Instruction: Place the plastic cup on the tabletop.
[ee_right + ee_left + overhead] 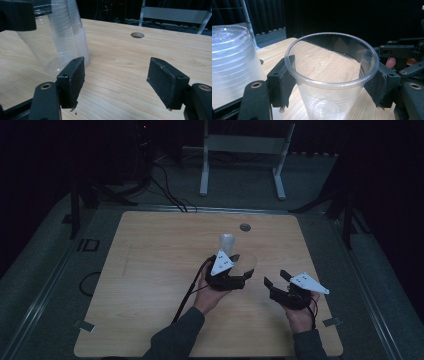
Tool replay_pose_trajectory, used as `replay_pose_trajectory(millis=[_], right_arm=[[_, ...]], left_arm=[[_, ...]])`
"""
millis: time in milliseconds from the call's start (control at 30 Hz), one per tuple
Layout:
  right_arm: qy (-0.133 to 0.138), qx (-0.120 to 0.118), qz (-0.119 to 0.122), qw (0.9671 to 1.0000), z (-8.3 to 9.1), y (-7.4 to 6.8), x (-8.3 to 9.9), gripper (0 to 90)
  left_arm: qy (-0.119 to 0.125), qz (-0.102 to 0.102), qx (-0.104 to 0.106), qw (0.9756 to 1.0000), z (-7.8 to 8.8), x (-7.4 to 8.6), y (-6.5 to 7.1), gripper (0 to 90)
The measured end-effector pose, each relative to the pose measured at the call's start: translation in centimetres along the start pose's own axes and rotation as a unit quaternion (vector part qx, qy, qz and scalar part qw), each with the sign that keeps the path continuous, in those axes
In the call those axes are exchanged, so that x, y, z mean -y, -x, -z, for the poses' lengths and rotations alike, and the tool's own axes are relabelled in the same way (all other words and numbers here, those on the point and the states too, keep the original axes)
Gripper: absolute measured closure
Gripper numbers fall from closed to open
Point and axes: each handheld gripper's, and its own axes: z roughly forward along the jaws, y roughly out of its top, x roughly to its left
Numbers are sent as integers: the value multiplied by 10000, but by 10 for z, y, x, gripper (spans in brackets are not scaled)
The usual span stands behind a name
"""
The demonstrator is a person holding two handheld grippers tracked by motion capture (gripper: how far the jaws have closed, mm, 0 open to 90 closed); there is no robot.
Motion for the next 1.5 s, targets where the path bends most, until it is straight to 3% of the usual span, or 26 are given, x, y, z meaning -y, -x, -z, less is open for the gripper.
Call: replay_pose_trajectory(millis=[1500], right_arm=[[25, 53, -40, 10000, 4, 3, 2, 300]], left_arm=[[-103, 4, -2, 9999, -7, 32, -3, 297]])
